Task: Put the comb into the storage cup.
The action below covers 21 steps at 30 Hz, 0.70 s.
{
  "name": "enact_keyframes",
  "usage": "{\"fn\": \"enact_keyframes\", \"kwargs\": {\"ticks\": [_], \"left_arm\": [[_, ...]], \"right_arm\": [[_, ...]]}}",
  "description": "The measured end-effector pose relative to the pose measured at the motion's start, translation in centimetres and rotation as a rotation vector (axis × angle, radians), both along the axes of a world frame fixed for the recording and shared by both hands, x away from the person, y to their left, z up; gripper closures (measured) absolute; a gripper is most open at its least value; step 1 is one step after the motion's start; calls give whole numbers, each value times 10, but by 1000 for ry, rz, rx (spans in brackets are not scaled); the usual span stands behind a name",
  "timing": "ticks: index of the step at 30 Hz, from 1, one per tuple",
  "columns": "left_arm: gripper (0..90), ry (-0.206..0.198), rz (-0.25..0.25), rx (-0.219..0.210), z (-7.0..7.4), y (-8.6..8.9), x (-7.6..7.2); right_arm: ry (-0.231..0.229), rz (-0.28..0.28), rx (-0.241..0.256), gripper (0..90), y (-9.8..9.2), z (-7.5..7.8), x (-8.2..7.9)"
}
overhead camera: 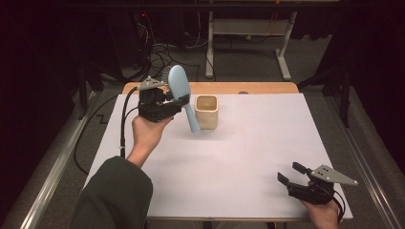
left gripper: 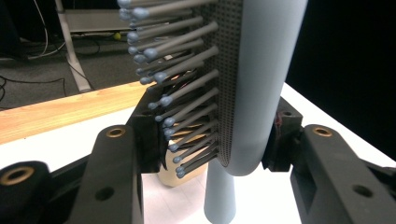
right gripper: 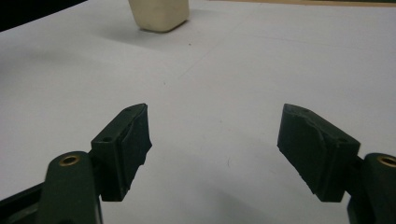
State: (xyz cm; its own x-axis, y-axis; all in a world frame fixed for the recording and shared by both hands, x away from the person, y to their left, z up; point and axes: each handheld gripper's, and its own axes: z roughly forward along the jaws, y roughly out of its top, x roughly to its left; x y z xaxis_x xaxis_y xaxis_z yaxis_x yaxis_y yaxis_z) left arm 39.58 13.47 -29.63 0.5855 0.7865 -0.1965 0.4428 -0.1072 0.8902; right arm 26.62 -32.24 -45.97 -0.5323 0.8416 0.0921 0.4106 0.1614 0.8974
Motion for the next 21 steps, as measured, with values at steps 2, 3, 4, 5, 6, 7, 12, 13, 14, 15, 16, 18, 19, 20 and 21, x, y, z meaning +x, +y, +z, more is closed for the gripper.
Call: {"fn": "enact_keyframes", "kwargs": {"ticks": [2,3,4,5,6,7,12,13,14,15,16,18,19,20,21], "left_arm": [[517,-1,1,2,1,-2,2],[517,-1,3,2,2,-3,3],[517,0,2,5,2,-4,4],[517,-1,3,7,3,-5,6],[517,-2,6,6,4,-5,7],[517,-2,8,5,4,-6,8],[517,1,16,12,8,-9,14],[518,0,17,12,9,-9,15],[517,-1,16,14,10,-10,16],[517,-3,17,14,11,-11,17],[518,-10,18,15,12,-12,18],[518,-21,22,16,14,-13,20],[518,-22,23,14,14,-14,21],[518,-20,22,15,15,-15,23],[518,-18,24,17,16,-16,25]], "right_arm": [[0,1,0,258,0,0,0],[-1,1,-1,257,0,0,0],[-1,1,0,257,0,0,0],[0,1,0,257,0,0,0],[-1,1,1,258,0,0,0],[-1,2,2,258,0,0,0],[0,6,4,259,0,0,0],[0,6,5,259,0,0,0],[0,5,5,259,0,0,0],[-2,6,5,259,0,0,0],[-1,6,5,259,0,0,0],[0,5,6,259,0,0,0],[0,5,6,259,0,0,0],[1,5,7,259,0,0,0],[-2,7,6,259,0,0,0]]}}
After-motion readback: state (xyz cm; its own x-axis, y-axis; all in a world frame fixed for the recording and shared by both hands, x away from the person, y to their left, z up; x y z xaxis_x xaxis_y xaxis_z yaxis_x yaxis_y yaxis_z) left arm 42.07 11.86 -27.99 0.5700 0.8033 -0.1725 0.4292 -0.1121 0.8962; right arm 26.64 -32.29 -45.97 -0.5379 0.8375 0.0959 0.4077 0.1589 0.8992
